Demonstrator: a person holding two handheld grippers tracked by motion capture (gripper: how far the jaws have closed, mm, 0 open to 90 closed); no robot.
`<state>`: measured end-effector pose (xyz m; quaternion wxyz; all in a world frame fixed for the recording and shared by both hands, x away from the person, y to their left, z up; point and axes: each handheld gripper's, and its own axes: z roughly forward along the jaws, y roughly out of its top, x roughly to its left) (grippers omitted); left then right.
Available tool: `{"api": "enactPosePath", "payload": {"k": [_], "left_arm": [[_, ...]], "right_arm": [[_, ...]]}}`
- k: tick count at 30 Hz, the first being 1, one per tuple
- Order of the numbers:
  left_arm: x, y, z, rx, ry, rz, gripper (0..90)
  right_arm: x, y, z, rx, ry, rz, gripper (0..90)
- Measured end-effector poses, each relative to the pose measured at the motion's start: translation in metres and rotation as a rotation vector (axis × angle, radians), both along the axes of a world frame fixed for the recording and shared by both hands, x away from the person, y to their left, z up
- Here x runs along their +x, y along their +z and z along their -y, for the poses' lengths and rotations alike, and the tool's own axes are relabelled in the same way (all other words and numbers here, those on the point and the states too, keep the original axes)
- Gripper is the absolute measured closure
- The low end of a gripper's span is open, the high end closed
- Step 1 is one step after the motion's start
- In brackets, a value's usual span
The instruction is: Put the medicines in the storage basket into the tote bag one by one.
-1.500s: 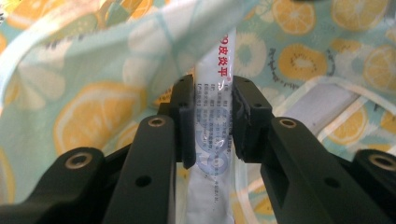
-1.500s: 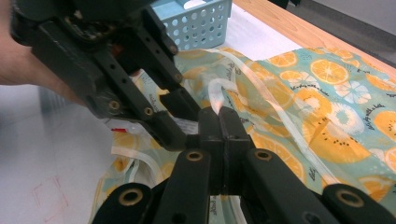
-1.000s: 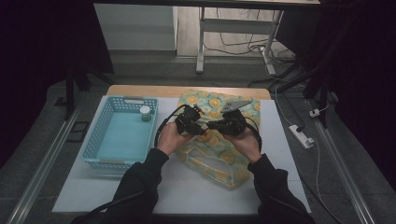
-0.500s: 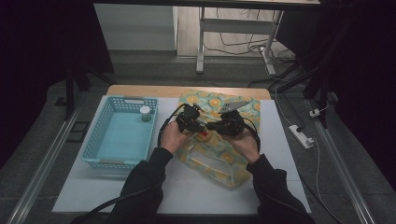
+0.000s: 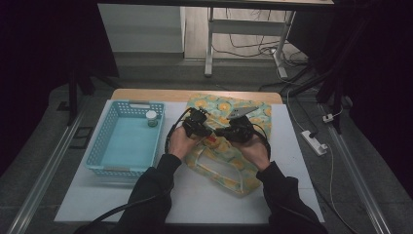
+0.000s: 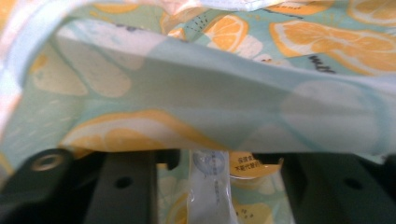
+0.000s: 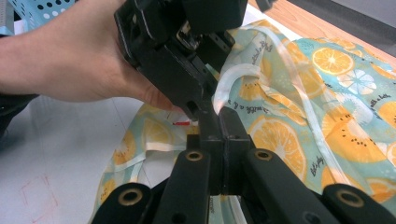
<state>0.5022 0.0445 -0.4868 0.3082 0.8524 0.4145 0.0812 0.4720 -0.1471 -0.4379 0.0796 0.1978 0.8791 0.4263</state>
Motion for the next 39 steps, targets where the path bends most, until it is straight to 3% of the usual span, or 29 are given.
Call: {"api": "enactPosePath", "payload": {"k": [6,10,15,23,28,34,39], "left_arm": [[-0.007,0.005,-0.005,-0.016,-0.034,-0.017,40.7],[-0.013,0.005,-0.009,-0.022,-0.061,-0.048,32.8],[-0.022,0.003,-0.017,-0.013,-0.067,-0.080,28.7],[-0.031,-0.007,-0.025,0.023,-0.041,-0.134,38.4],[-0.031,-0.011,-0.024,0.042,-0.029,-0.158,54.3],[-0.026,-0.009,-0.024,0.002,0.002,-0.153,59.9],[-0.018,-0.007,-0.016,0.001,0.020,-0.130,60.7]], "right_arm": [[0.000,0.001,0.001,0.004,-0.001,0.003,90.0],[0.000,0.002,0.002,0.007,-0.002,0.002,90.0],[0.000,0.001,0.002,0.008,0.000,0.001,90.0],[0.000,0.001,0.001,0.006,0.002,0.000,90.0],[0.000,0.001,0.001,0.007,0.003,-0.002,90.0],[0.000,0.001,0.001,0.007,0.004,-0.001,90.0],[-0.001,0.001,0.000,0.005,0.006,-0.003,90.0]]}}
